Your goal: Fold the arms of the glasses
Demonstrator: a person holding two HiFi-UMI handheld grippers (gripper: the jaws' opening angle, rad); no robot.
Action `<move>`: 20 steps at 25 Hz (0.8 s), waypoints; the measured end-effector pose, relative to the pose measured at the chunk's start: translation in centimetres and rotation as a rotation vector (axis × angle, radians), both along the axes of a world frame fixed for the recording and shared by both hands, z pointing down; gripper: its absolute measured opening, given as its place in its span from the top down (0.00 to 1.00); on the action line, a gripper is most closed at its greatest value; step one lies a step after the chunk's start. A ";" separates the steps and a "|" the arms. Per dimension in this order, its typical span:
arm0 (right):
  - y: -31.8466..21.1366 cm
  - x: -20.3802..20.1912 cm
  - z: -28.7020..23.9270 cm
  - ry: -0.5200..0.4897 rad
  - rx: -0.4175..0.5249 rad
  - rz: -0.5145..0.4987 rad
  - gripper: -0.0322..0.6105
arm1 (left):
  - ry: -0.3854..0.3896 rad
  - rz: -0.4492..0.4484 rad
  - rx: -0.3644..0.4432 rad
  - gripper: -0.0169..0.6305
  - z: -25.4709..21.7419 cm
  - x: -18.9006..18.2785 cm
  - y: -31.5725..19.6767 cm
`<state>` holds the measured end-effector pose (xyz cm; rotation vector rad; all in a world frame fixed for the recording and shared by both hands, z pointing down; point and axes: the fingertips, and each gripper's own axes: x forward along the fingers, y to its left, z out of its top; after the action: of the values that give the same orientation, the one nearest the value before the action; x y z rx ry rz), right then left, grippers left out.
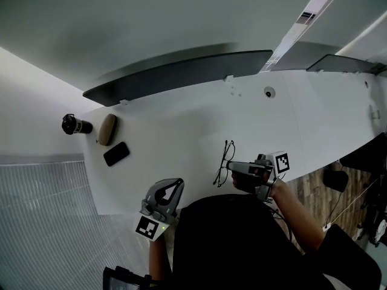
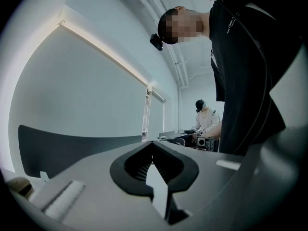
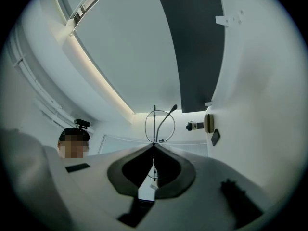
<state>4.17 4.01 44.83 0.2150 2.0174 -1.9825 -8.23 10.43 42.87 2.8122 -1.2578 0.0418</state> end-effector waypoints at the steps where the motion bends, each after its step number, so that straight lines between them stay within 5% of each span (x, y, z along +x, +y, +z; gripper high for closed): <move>1: 0.1 0.0 -0.2 -0.005 -0.001 0.001 0.93 | -0.003 0.005 0.015 0.96 -0.2 0.2 -0.1; 4: 0.1 0.4 -0.8 -0.009 0.006 0.020 0.93 | -0.009 0.026 0.057 0.96 -0.7 0.9 -0.5; 9: -0.5 -0.1 -1.1 -0.010 0.031 0.023 0.93 | -0.045 0.021 -0.019 0.96 -0.2 0.4 -0.8; 20: -0.7 -0.3 -1.9 -0.023 0.045 0.017 0.93 | 0.014 -0.003 -0.057 0.96 -0.2 0.6 -1.1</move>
<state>3.83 3.34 42.91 0.2293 2.0445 -1.9167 -7.63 9.33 42.63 2.7580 -1.2370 0.0575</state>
